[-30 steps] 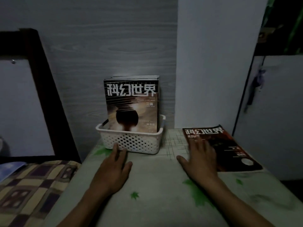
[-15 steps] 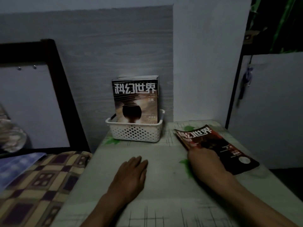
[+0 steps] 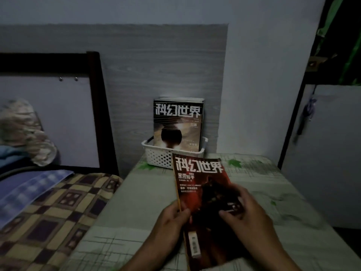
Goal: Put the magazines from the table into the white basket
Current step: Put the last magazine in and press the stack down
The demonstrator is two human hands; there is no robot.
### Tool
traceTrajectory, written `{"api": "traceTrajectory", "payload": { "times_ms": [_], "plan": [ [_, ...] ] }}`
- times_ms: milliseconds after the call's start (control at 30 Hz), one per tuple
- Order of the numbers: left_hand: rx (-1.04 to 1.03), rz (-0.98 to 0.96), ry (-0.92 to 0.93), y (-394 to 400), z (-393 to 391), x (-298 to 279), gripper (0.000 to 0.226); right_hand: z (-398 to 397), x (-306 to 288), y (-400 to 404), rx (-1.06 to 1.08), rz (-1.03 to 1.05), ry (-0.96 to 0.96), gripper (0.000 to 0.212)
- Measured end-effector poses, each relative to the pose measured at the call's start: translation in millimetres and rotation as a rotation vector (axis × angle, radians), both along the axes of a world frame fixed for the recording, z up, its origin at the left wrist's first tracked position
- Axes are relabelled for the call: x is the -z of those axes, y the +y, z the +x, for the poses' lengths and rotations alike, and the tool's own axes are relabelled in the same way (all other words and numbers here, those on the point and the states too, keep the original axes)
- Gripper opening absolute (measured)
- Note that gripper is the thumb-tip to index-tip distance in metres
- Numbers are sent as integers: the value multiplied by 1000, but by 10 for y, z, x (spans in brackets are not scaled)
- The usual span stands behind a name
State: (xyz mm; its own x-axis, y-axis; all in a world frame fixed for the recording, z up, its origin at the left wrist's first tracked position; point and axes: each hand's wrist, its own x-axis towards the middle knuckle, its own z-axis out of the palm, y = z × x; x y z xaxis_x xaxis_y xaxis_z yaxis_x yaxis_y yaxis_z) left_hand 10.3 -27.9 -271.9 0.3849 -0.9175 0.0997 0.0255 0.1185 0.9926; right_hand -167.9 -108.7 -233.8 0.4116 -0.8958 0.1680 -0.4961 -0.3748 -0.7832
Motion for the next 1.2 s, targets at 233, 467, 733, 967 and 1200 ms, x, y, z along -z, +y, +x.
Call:
{"api": "traceTrajectory", "payload": {
  "times_ms": [233,467,733,967,1200],
  "plan": [
    [-269,-370,-241,-359,91,-601,28,312,-371,-669,149,-32,-485,20],
    [-773,-654,-375,-1124,716,-1706,15,1218,-1441,-956,-42,-340,-913,16],
    [-830,-466,-260,-1888,1666,-1527,22,2077,-1181,-1674,25,-338,-582,30],
    [-571,-242,-309,-1863,2181,-1514,32,2026,-1212,-1938,20,-345,-242,41],
    [-571,135,-721,-1794,2313,-1397,31,1851,-1109,-2034,114,-181,189,92]
  ]
}}
